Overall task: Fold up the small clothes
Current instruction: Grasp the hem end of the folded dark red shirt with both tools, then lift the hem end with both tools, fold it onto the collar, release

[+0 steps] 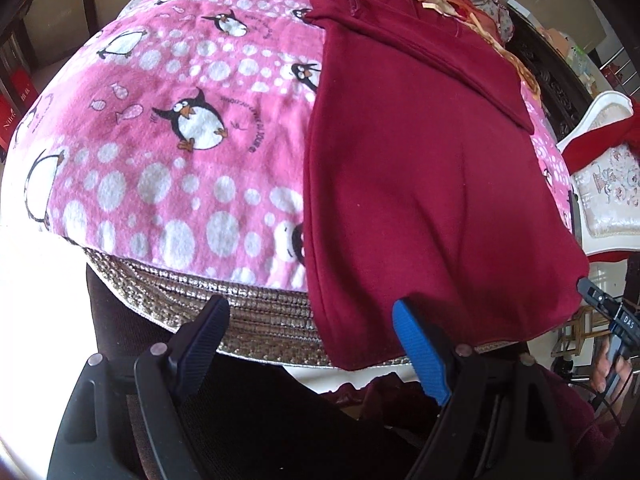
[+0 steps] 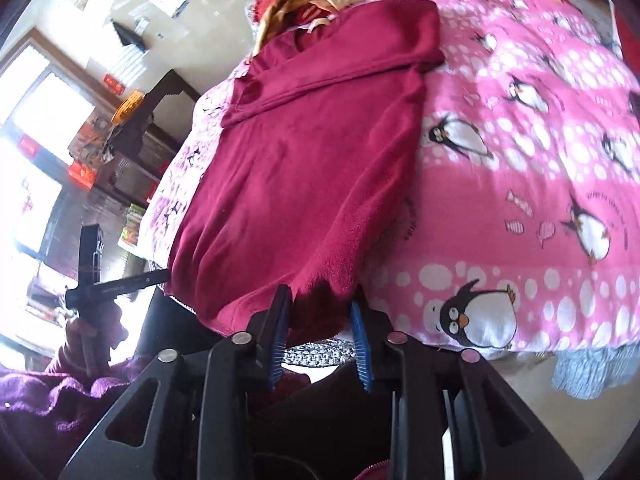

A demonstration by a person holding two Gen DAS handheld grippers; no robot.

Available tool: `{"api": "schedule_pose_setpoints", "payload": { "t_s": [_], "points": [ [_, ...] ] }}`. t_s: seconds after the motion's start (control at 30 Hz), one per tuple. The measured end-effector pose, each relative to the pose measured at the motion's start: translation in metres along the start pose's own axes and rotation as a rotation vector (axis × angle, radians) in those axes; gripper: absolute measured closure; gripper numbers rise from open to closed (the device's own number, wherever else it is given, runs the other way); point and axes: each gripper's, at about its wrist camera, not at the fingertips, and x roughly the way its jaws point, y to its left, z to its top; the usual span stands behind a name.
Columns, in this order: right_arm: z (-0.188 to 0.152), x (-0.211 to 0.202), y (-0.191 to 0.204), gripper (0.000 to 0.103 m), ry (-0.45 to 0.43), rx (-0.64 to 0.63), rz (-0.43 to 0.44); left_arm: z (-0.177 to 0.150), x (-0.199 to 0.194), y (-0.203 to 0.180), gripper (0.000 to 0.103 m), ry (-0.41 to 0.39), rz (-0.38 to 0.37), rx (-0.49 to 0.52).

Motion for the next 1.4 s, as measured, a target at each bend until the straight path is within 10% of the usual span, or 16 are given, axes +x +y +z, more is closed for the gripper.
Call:
{"api": "schedule_pose_setpoints", "payload": {
  "t_s": [0.27,0.8,1.03,1.4],
  "points": [
    [-0.006,-0.014,0.01,0.085,-0.01,-0.057,0.141,0.001,0.007,-0.006,0.016,0.002,0.012,0.01],
    [-0.007,0.014,-0.022,0.077,-0.001,0.045,0.144,0.003,0.012,-0.013,0.018,0.0,0.051,0.044],
    [-0.01,0.013,-0.011,0.101,-0.005,-0.008,0.161,0.001,0.018,-0.019,0.083,0.025,0.009,0.073],
    [0.024,-0.013,0.004,0.103,-0.106,-0.025,0.249,0.04,-0.041,-0.022,0.096,-0.128,-0.073,0.077]
  ]
}}
